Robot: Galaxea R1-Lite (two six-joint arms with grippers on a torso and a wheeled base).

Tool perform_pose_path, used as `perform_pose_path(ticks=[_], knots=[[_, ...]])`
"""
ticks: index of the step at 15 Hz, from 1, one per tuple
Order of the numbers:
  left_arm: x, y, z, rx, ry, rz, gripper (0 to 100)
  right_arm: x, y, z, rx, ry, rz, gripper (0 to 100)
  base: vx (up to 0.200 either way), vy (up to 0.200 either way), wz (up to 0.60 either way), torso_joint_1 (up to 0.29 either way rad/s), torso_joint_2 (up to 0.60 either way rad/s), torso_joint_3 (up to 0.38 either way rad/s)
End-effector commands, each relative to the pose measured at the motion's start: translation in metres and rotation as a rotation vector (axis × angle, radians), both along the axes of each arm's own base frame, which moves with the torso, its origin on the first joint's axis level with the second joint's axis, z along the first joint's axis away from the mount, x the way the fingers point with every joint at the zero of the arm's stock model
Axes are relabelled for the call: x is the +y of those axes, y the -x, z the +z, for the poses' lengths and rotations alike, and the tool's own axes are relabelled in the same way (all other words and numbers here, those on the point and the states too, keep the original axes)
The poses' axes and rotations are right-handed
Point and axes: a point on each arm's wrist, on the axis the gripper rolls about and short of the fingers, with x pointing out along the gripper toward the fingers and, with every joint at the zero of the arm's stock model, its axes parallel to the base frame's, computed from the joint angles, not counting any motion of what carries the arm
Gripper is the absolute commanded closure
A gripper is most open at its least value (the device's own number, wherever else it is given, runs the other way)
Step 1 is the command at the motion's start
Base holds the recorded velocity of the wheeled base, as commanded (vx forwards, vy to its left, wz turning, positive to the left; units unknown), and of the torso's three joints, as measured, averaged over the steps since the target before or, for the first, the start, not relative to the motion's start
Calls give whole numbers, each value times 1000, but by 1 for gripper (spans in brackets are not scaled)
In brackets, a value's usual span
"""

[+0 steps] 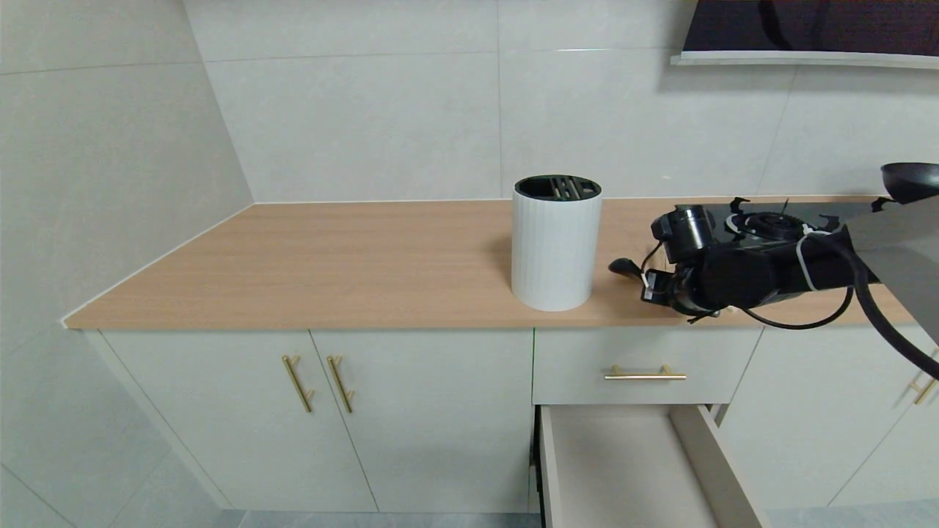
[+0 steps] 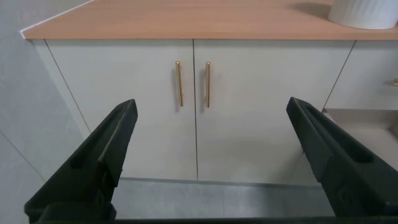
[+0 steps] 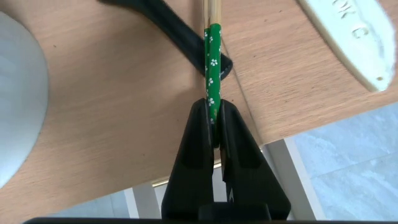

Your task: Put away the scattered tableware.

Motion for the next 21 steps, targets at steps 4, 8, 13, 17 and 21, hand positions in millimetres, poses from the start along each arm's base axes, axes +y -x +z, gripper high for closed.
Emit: perform_pose_path(ticks=[4,8,13,17,21], knots=[[0,0,0,0,0,1,0,-12,51,36,-13,-11,18,100,0,0,0,0,0,0],[0,0,0,0,0,1,0,-26,104,55,2,-49,85,100,0,0,0,0,0,0],[0,0,0,0,0,1,0,-34,169,69,63,-68,213,100,0,0,0,0,0,0],[0,0,0,0,0,1,0,-43,224,81,148,-58,463,100,0,0,0,0,0,0],[0,0,0,0,0,1,0,-43,252,87,126,-57,604,100,0,0,0,0,0,0]])
